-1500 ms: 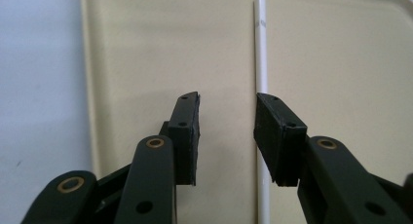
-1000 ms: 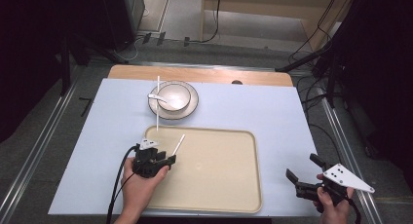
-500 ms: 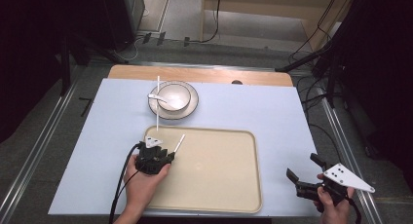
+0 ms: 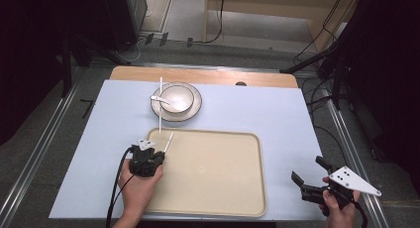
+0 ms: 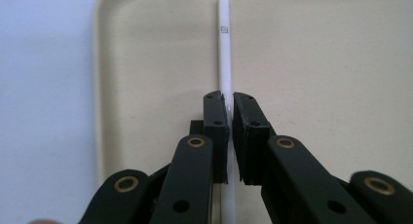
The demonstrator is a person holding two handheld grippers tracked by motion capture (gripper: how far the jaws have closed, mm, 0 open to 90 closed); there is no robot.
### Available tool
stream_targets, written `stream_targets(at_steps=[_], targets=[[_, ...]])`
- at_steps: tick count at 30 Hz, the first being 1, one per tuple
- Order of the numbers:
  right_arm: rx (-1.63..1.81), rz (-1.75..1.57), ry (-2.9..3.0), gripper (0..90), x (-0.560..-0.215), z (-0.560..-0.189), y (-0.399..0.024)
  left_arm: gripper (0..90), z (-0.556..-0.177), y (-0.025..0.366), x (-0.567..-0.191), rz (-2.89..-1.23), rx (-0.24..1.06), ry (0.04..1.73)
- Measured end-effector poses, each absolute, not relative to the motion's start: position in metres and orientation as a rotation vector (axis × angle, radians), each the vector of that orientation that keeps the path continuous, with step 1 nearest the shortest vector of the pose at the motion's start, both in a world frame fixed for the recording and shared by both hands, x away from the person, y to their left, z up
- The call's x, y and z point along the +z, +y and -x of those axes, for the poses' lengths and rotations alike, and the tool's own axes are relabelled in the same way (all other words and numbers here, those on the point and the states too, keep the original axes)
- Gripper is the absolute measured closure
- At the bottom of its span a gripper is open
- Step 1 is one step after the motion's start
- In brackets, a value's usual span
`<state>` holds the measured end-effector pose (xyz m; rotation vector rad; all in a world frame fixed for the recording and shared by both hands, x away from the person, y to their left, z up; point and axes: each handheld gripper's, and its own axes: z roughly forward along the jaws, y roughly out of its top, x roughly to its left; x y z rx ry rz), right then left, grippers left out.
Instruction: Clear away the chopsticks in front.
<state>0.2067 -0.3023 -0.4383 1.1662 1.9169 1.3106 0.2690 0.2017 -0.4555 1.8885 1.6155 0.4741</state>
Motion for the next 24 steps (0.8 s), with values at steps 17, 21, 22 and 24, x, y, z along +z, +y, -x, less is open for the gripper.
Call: stream_targets(at_steps=[17, 21, 22, 24], targets=[[1.311, -1.164, 1.922, 2.3, -0.438, -0.207, -0.301, 85.2, -0.270, 0.222, -0.455, -1.731, 0.470, 1.761], [1.310, -1.163, 1.920, 2.3, -0.438, -0.207, -0.302, 80.3, -0.270, 0.223, -0.455, -1.723, 0.435, 1.737], [1.309, -1.166, 1.919, 2.3, -0.438, -0.207, -0.302, 78.6, -0.270, 0.223, -0.455, -1.724, 0.423, 1.730], [1.309, -1.166, 1.920, 2.3, -0.439, -0.207, -0.302, 73.8, -0.271, 0.223, -0.453, -1.733, 0.408, 1.712]])
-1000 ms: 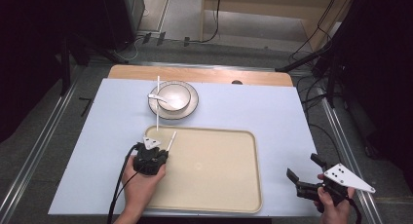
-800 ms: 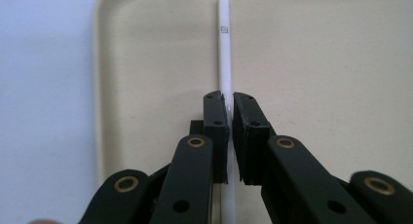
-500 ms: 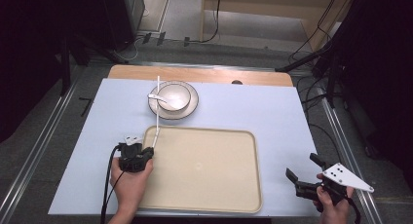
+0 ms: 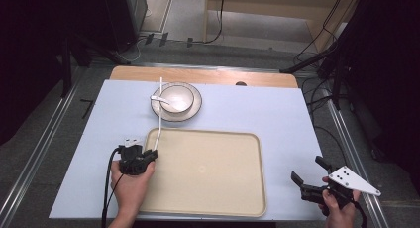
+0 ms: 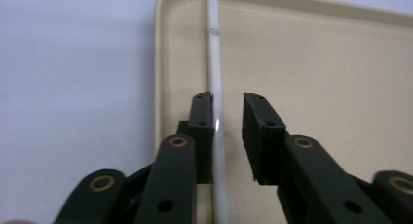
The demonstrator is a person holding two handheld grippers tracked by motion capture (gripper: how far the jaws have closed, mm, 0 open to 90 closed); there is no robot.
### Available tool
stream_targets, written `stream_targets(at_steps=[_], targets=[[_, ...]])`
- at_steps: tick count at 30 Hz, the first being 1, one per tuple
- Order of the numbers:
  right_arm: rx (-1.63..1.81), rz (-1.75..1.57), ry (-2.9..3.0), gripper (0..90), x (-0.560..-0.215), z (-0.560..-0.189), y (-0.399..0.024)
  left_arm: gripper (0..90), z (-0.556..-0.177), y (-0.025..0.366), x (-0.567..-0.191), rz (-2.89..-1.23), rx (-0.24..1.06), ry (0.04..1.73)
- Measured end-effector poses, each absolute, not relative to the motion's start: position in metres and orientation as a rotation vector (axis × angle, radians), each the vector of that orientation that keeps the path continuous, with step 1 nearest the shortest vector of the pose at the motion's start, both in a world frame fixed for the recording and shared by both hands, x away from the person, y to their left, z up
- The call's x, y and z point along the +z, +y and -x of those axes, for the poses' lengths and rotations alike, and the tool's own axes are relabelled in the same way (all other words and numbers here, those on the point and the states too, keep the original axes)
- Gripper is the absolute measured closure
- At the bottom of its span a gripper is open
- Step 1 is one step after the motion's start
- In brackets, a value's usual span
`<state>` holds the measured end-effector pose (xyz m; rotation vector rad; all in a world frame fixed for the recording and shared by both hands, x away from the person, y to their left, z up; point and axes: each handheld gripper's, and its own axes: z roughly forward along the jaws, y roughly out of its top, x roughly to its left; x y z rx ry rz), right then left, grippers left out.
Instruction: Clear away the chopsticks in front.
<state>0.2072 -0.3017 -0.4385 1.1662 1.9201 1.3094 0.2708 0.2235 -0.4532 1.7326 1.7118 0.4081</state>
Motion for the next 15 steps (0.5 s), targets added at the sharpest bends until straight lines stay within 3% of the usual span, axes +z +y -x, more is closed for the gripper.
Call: stream_targets(at_steps=[15], targets=[[1.315, -1.154, 1.934, 2.3, -0.439, -0.211, -0.297, 61.8, -0.285, 0.238, -0.425, -1.733, 0.434, 1.585]])
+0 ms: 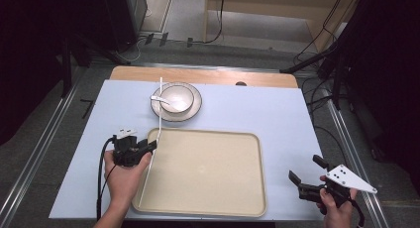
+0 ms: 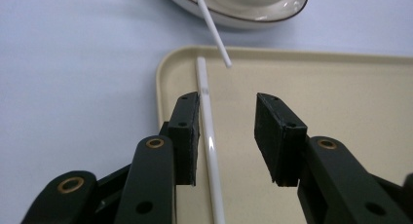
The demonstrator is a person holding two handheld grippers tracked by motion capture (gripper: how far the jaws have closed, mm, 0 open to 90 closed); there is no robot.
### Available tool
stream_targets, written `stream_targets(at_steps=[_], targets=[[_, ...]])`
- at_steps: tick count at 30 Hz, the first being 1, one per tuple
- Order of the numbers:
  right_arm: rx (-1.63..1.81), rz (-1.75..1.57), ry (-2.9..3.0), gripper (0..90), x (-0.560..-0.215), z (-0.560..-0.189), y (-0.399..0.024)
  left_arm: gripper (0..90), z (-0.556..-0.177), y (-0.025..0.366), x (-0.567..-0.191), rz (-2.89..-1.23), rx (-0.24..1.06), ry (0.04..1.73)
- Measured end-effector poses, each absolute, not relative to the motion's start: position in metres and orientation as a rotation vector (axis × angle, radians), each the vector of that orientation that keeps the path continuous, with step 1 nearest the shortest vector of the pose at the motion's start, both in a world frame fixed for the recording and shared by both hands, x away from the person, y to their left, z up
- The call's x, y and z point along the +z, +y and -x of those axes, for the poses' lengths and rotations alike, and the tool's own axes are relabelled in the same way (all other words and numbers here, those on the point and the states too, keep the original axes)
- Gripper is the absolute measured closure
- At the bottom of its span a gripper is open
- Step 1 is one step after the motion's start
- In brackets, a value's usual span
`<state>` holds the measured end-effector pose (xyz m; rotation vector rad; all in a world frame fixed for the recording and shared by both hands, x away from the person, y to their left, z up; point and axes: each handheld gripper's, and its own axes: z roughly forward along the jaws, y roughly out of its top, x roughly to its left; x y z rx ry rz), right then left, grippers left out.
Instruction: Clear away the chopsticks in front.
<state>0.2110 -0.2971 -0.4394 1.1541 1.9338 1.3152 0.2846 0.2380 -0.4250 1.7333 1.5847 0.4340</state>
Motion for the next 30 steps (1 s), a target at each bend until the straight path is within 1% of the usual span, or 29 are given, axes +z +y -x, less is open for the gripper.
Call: stream_targets(at_steps=[5, 11, 23, 30], targets=[[1.317, -1.155, 1.933, 2.3, -0.440, -0.211, -0.298, 60.1, -0.295, 0.243, -0.417, -1.727, 0.444, 1.567], [1.312, -1.156, 1.936, 2.3, -0.440, -0.211, -0.298, 58.2, -0.310, 0.246, -0.415, -1.720, 0.426, 1.560], [1.308, -1.159, 1.936, 2.3, -0.441, -0.211, -0.301, 60.5, -0.350, 0.240, -0.417, -1.765, 0.417, 1.558], [1.304, -1.162, 1.938, 2.3, -0.441, -0.211, -0.300, 59.9, -0.370, 0.230, -0.422, -1.813, 0.423, 1.566]])
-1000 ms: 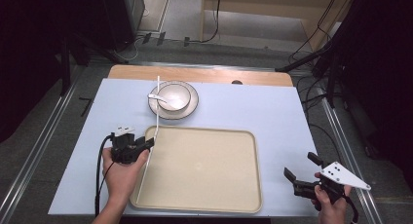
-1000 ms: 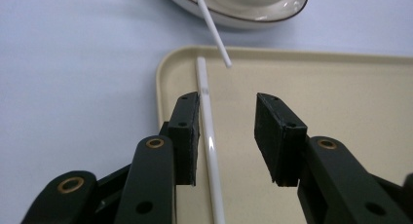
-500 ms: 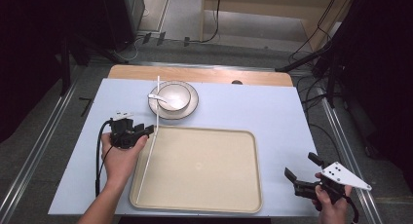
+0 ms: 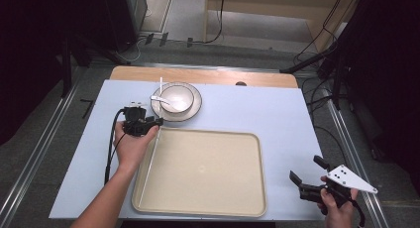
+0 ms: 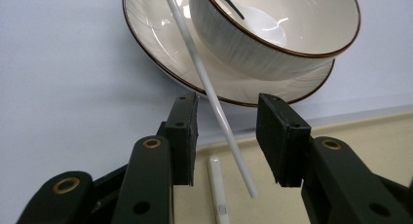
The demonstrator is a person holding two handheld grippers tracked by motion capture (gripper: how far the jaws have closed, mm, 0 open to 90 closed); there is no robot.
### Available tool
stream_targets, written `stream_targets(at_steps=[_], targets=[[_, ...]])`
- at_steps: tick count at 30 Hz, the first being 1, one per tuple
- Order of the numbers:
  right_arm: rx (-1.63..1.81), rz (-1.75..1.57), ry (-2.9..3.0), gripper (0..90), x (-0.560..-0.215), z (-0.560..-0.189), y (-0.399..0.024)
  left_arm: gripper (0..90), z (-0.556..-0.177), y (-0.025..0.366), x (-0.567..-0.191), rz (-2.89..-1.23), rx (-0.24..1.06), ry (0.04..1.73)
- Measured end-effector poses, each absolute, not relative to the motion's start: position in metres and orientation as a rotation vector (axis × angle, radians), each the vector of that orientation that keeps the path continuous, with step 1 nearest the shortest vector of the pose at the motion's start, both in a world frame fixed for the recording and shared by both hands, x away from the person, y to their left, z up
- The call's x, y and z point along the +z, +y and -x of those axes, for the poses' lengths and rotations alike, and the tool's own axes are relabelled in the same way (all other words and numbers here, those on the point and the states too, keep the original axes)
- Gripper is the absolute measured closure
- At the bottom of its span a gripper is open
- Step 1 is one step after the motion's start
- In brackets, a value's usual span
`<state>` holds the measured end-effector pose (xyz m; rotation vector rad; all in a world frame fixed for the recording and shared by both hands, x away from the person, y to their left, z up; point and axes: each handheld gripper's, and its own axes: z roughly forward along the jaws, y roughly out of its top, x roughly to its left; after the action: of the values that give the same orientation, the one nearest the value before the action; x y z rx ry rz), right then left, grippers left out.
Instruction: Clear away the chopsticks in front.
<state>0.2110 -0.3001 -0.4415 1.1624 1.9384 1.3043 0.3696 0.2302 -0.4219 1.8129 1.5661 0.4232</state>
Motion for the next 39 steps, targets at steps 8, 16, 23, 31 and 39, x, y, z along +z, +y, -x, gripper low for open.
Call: stream_targets(at_steps=[8, 16, 23, 31, 39], targets=[[1.300, -1.166, 1.938, 2.3, -0.443, -0.212, -0.303, 60.1, -0.379, 0.230, -0.430, -1.859, 0.471, 1.598], [1.297, -1.169, 1.941, 2.3, -0.443, -0.212, -0.303, 61.4, -0.384, 0.241, -0.429, -1.852, 0.493, 1.626], [1.299, -1.167, 1.938, 2.3, -0.443, -0.211, -0.303, 61.3, -0.393, 0.247, -0.424, -1.821, 0.513, 1.639], [1.295, -1.167, 1.948, 2.3, -0.444, -0.212, -0.302, 66.2, -0.406, 0.246, -0.420, -1.796, 0.532, 1.585], [1.295, -1.178, 1.946, 2.3, -0.445, -0.212, -0.303, 73.3, -0.415, 0.242, -0.422, -1.803, 0.526, 1.538]])
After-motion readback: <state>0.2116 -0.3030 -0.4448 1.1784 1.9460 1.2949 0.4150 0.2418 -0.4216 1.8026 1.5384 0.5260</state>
